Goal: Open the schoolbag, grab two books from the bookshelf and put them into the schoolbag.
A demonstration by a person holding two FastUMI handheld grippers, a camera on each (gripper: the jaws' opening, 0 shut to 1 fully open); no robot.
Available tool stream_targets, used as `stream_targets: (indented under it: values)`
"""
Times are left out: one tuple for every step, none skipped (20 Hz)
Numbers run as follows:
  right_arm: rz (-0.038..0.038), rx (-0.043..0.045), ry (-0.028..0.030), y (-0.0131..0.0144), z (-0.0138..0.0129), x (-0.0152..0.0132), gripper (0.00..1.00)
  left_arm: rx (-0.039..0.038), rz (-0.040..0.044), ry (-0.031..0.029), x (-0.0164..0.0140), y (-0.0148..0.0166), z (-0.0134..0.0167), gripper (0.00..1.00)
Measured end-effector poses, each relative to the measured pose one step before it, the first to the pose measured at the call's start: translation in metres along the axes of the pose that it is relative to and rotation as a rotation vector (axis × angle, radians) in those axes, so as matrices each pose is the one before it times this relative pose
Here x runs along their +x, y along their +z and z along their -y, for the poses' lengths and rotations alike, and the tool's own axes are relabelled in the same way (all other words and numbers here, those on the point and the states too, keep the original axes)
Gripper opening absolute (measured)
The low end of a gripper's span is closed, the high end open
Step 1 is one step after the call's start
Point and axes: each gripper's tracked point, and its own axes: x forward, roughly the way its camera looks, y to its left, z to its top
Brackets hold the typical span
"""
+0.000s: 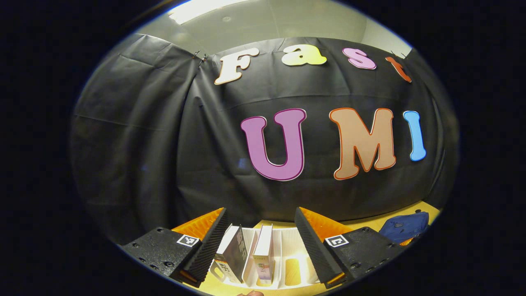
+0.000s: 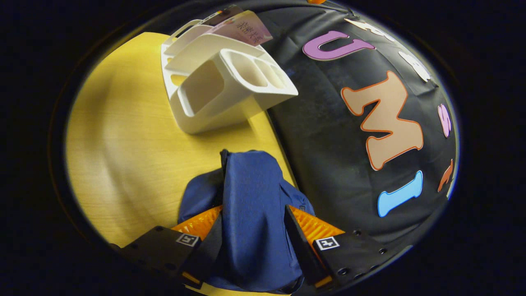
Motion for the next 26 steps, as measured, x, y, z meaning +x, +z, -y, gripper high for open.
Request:
stream_targets:
  values:
    - [-0.01496,0.00503,0.01222,-0.00455,-0.00100,-0.00041,0.84,0.00062,-0.00303,0.00189,0.00024,-0.00083,-0.00067,0.94]
    - [-0.00414,0.01242,0.01174,-0.00038,-0.00091,0.00025,0.76,-0.00028,-0.00386,0.00104,0.00013,-0.00106,0.00062,0.94]
    - [0.00547,0.00990,-0.00171,0.00132,0.00251,-0.00062,0.69,-0.00025,-0.00525,0.00137,-0.00018,-0.00050,-0.00004,0.94]
    - [0.01478,0.00758,-0.01269,0.00563,0.00525,-0.00138,0.59,0.00039,-0.00342,0.00221,-0.00047,-0.00032,-0.00039,0.94]
    - [0.01779,0.00959,-0.02583,0.00346,0.00960,-0.00140,0.43,0.00045,-0.00120,0.00186,0.00006,0.00008,-0.00017,0.94]
    - [0.00282,0.02970,0.00675,0.00323,0.00493,-0.00112,0.28,0.00147,-0.00175,0.00099,0.00003,-0.00097,-0.00002,0.94]
    - [-0.02444,0.05494,0.02868,-0.00451,0.00051,-0.00097,0.12,0.00081,-0.00077,-0.00109,-0.00019,0.00043,0.00015,0.95]
    - [-0.00293,0.03918,-0.00852,0.00116,0.00865,0.00025,0.12,-0.00043,-0.00248,-0.00852,0.00021,-0.00084,0.00120,0.94]
    - [0.00163,0.04392,0.00502,0.00588,0.00729,-0.00248,0.05,-0.00054,-0.00471,-0.00964,-0.00068,-0.00073,0.00108,0.95]
    - [-0.00814,0.03334,0.00166,-0.00008,0.00992,-0.00050,0.05,-0.00031,-0.00606,-0.00740,-0.00004,-0.00198,0.00029,0.94]
    - [-0.00471,0.02507,-0.00088,0.00478,0.00893,-0.00023,0.05,0.00156,-0.01436,-0.00854,0.00053,-0.00362,0.00074,0.94]
    - [-0.00154,0.01849,-0.00656,0.00498,0.00874,-0.00041,0.05,0.00511,-0.02033,-0.00674,0.00045,-0.01163,-0.00078,0.94]
    - [-0.00495,0.02148,-0.00214,0.00468,0.00694,-0.00076,0.05,0.00249,-0.01567,-0.00290,-0.00010,-0.00599,-0.00242,0.95]
    - [-0.00222,0.02396,-0.00598,0.00336,0.00834,-0.00032,0.05,-0.00094,-0.01357,-0.00328,0.00061,-0.00420,-0.00025,0.97]
    - [-0.00642,0.01865,-0.00621,0.00264,0.00923,-0.00014,0.05,-0.00416,-0.01268,-0.00232,0.00103,-0.00311,-0.00020,0.99]
    - [-0.00632,0.02038,-0.00109,0.00294,0.00875,0.00014,0.05,-0.00198,-0.01134,-0.00203,0.00102,-0.00315,-0.00026,0.99]
    - [-0.00552,0.00932,-0.00289,0.00223,0.00564,-0.00020,0.05,-0.00210,-0.00441,0.00008,0.00173,0.00039,-0.00182,0.98]
    - [0.00110,0.00613,-0.00826,0.00357,0.00760,-0.00059,0.05,-0.00152,-0.01181,-0.00125,0.00768,0.00151,-0.00294,0.98]
    - [-0.00054,0.00595,-0.00226,0.00162,0.00739,-0.00002,0.05,-0.00135,-0.01730,-0.00470,0.00574,-0.00100,-0.00125,0.98]
    - [-0.00002,0.00776,-0.00285,0.00192,0.00618,-0.00010,0.05,-0.00099,-0.01928,-0.01319,0.00332,-0.00381,0.00006,0.98]
    - [-0.00176,0.00528,0.00024,-0.00101,0.00142,0.00080,0.05,-0.00096,-0.02047,-0.01597,0.00318,-0.00351,-0.00061,0.99]
    - [-0.00019,-0.00088,-0.00304,0.00050,0.00479,0.00088,0.05,-0.00106,-0.01883,-0.01252,0.00253,-0.00212,-0.00033,1.00]
    - [0.00334,-0.00278,-0.00460,0.00288,0.00643,-0.00065,0.05,0.00175,-0.01683,-0.01338,0.00453,-0.00083,-0.00243,0.98]
    - [-0.00135,-0.00162,0.00045,-0.00001,0.00172,-0.00119,0.05,0.00550,-0.01779,-0.01411,0.00505,-0.00211,-0.00092,0.98]
    - [0.00207,-0.00319,-0.00012,-0.00191,0.00145,-0.00014,0.05,0.01001,-0.01960,-0.01607,0.00493,-0.00200,0.00016,1.00]
    - [-0.00137,-0.00232,0.00328,-0.00034,-0.00074,-0.00113,0.05,0.01013,-0.01800,-0.01831,0.00689,-0.00309,0.00024,0.98]
